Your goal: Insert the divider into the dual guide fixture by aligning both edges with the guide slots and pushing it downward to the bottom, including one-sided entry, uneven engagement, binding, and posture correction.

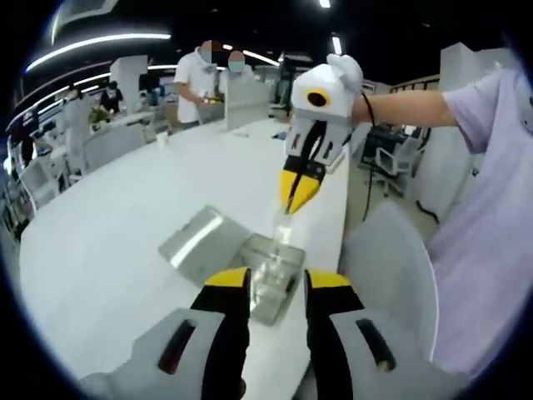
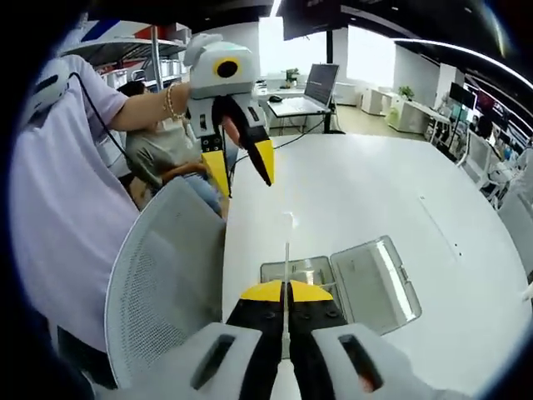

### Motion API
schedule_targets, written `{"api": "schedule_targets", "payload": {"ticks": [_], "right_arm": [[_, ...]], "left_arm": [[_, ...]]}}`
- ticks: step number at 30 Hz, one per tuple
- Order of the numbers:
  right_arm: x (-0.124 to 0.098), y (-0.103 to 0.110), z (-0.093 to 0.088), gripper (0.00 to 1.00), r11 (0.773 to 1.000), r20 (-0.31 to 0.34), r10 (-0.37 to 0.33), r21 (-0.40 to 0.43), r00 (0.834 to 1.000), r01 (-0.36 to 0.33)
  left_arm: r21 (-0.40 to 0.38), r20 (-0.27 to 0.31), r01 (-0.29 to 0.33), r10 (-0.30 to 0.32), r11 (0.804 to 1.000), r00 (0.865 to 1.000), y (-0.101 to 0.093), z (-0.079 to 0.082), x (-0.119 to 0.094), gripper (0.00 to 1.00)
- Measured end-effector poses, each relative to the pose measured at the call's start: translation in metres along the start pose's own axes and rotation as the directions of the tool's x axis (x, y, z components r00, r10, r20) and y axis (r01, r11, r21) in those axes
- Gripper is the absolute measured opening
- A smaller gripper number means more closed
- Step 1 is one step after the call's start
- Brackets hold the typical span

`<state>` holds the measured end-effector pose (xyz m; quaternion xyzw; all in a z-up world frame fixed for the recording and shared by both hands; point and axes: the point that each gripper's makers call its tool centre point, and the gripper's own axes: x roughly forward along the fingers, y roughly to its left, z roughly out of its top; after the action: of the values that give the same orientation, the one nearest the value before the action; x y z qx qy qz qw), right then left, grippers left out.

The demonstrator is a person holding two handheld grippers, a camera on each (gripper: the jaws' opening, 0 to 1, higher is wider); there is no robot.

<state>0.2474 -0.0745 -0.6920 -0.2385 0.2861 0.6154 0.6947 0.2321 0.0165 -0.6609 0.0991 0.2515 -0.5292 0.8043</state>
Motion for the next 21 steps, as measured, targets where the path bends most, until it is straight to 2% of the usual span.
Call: {"api": "schedule_targets", "payload": {"ticks": [5, 11, 15, 21], "right_arm": [[-0.003, -0.003, -0.002, 0.0, 1.0, 0.01, 0.011, 0.015, 1.0, -0.011], [-0.01, 0.008, 0.024, 0.0, 0.996, 0.03, 0.037, -0.079, 0.999, -0.035], [-0.01, 0.018, 0.039, 0.0, 0.993, 0.059, 0.066, -0.105, 0.996, -0.059], [-0.011, 0.028, 0.049, 0.0, 0.989, 0.079, 0.091, -0.122, 0.993, -0.081]], "left_arm": [[-0.014, -0.007, -0.013, 0.013, 1.0, 1.0, 0.001, -0.002, 0.003, 0.23], [-0.001, -0.005, 0.005, -0.005, 1.0, 1.0, -0.005, 0.0, 0.023, 0.21], [0.022, -0.006, 0.041, -0.041, 0.999, 0.999, -0.013, 0.006, 0.038, 0.2], [0.043, 0.002, 0.072, -0.072, 0.997, 0.997, -0.018, 0.013, 0.042, 0.15]]}}
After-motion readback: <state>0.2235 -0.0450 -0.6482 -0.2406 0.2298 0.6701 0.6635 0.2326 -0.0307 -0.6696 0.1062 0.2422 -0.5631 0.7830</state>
